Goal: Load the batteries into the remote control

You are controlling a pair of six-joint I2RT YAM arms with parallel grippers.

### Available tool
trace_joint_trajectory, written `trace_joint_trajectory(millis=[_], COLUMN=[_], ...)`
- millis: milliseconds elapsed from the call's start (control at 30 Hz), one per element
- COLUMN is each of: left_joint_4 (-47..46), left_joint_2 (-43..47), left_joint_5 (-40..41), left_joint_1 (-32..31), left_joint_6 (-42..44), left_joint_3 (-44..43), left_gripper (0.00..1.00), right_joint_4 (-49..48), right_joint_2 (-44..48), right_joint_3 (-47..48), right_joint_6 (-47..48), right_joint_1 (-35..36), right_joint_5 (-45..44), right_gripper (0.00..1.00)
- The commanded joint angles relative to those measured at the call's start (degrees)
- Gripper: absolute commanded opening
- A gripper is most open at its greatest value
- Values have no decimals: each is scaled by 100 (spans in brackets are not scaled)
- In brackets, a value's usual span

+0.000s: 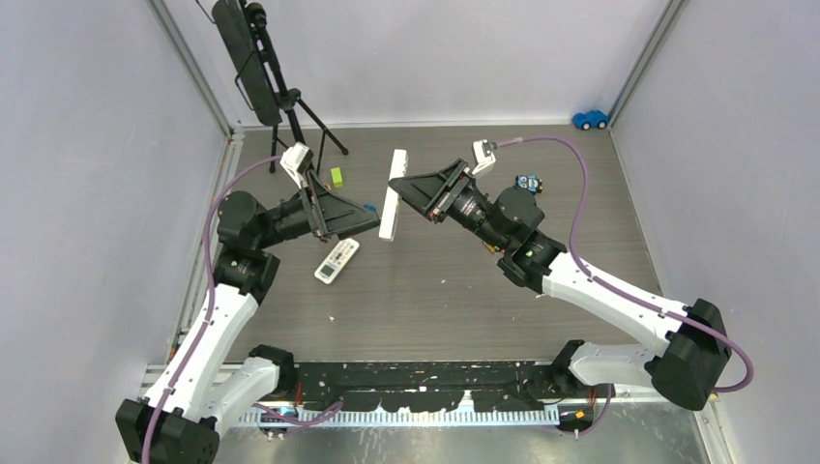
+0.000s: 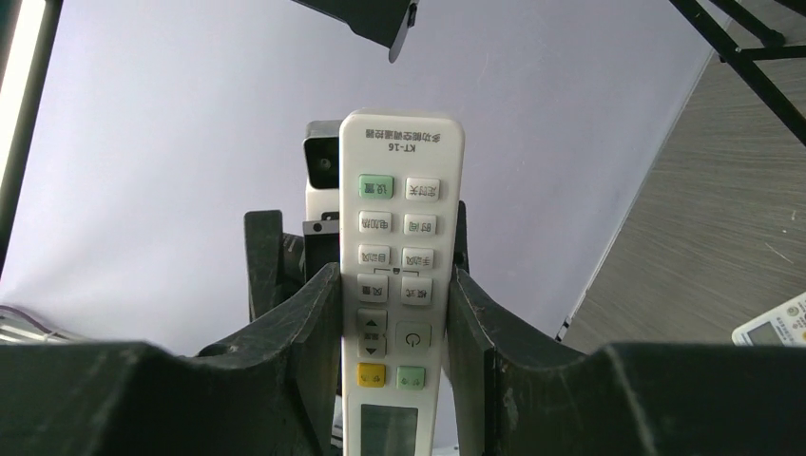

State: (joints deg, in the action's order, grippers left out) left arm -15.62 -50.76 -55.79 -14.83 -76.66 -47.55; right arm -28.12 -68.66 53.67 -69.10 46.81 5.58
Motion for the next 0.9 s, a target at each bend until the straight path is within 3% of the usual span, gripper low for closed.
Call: trace_joint_trajectory(millis=[0,233,367,433,467,500,533,600,633,700,867], left_joint_4=[-807,-811,-811,-824,-839,-837,-694,166,829,2116,4157], left_joint_2=[10,-170,-410,-529,-569,-604,-602,-587,-569,-549,-496], left_joint_5=[-237,-105,-137,-184,-243,-295,-333,-267,-159,285,1527], left_joint_1=[-296,-559,-565,-565,-565,-565,-565,-565,-565,-571,-670], left_joint_6=[-476,-233,-11,174,294,479,728,1657,2253,3513,6238], left_joint_3=[-3,239,259,219,186,135,87,-128,-320,-739,-1551], left_gripper=[91,65,60,42,28,10,1,0,0,0,0], right_joint_4=[-663,-1171,-1307,-1411,-1446,-1444,-1436,-1471,-1497,-1008,2411], right_joint_2=[-126,-384,-506,-579,-592,-595,-577,-426,-308,51,607], right_joint_3=[220,152,175,187,188,183,155,-43,-181,-252,827], right_joint_6=[-84,-218,-251,-309,-318,-323,-323,-311,-258,-88,1359], right_joint_1=[21,21,21,10,-17,-45,-93,-234,-335,-631,-923], right_joint_5=[171,329,374,435,455,460,469,491,544,782,826], right_gripper=[12,12,13,13,15,21,33,78,89,97,100])
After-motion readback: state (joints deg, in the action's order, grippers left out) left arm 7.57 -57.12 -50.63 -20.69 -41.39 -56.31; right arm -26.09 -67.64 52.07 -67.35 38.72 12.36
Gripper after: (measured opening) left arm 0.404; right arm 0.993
